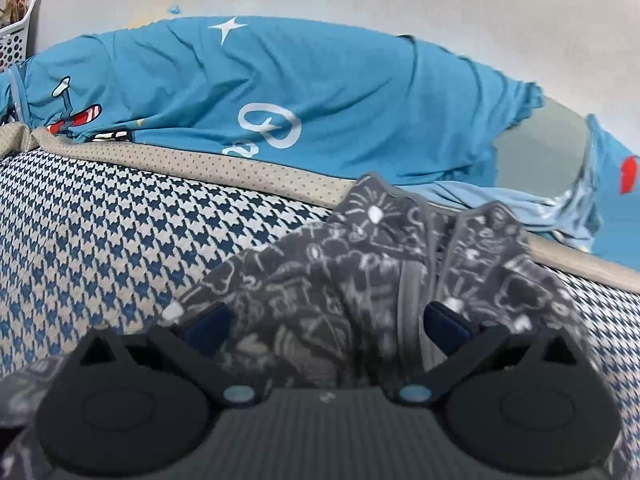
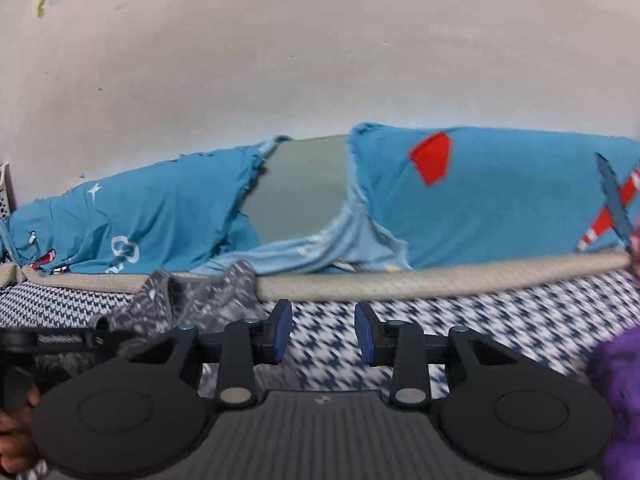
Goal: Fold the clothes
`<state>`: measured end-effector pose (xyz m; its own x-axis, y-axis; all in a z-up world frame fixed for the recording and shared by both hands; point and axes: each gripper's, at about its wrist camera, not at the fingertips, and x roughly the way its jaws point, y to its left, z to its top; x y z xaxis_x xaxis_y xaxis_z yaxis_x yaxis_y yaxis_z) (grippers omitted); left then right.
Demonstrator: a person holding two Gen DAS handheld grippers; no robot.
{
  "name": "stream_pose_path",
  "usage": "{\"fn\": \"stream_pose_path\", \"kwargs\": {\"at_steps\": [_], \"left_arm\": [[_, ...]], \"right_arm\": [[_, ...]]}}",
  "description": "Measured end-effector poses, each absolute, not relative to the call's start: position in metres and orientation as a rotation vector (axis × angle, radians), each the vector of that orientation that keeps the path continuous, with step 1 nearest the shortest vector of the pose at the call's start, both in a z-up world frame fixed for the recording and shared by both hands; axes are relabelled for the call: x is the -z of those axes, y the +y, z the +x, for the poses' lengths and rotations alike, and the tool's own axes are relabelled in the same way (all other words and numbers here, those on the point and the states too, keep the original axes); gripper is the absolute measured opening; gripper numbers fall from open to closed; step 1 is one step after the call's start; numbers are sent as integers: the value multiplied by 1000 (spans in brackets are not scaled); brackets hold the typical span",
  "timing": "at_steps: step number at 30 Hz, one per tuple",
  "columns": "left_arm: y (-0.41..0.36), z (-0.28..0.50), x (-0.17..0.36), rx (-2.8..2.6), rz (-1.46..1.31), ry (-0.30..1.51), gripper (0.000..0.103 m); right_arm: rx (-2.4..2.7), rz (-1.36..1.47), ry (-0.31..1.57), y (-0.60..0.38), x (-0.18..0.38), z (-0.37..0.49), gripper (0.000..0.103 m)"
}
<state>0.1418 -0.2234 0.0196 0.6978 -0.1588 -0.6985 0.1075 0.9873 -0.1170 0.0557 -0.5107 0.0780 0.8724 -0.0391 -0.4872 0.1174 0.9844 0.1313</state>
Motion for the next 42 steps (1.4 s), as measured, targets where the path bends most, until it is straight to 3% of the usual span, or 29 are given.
{"fn": "stream_pose_path", "kwargs": {"at_steps": [22,35,37,38,40,42], "left_arm": [[-210,49,-28,288,-14,822,103],[-191,26,-21,292,7,839,103],[-192,24,-19,291,33,833,103],[-193,23,-19,291,46,830,103],[-195,21,-18,294,56,829,103],[-197,21,-18,297,62,831,103]], "right_arm": [[4,59,727,-494,-74,-55,41],[11,-155,872,-467,-46,-63,45],[20,-168,889,-466,-40,-60,40],[26,-171,892,-466,-39,-58,26],[39,-153,886,-469,-40,-56,12],[62,-133,851,-472,-46,-58,10]]}}
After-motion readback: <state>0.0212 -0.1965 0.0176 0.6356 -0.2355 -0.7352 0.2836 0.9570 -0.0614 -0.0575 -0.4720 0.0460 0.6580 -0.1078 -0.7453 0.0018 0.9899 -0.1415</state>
